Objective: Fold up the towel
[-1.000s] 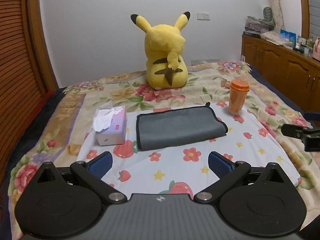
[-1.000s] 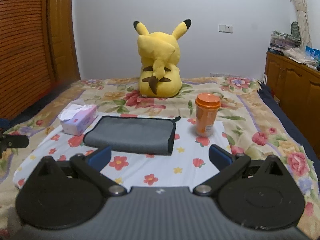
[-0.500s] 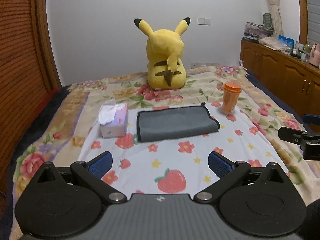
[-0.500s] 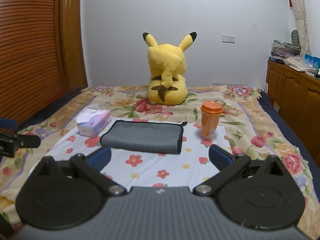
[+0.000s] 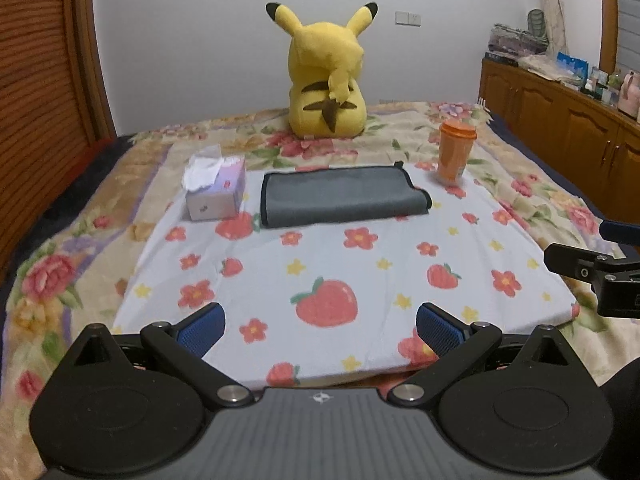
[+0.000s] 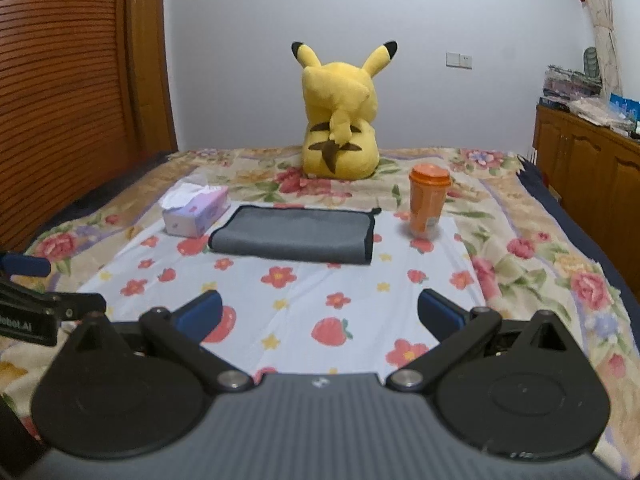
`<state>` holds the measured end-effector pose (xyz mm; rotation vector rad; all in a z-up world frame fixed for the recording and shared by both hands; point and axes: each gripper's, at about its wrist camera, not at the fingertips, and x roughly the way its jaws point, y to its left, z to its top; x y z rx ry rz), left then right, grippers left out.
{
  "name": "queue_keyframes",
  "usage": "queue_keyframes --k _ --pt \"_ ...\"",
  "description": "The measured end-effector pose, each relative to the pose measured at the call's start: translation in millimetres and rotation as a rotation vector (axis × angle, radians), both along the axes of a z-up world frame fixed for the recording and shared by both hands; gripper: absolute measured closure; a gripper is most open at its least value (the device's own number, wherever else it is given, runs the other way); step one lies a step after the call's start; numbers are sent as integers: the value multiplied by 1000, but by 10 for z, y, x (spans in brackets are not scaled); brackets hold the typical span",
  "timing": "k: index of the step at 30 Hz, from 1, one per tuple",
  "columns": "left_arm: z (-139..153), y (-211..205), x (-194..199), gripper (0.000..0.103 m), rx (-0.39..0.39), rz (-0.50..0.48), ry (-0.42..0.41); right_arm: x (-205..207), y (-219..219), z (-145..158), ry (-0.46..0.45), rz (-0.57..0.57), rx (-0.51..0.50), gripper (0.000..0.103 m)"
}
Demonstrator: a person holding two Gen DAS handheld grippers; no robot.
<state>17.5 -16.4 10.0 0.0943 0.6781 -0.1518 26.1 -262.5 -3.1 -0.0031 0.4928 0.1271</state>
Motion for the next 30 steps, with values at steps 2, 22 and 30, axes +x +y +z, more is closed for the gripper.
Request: queue_keyframes --k 2,22,30 --pt "-68 9 -8 0 3 5 8 -5 11 -64 8 -1 -2 0" --pt "-503 35 19 0 -1 53 18 65 94 -371 47 -10 -27 0" --pt "-424 54 -54 0 -2 63 -56 52 63 -354 9 -13 -12 0"
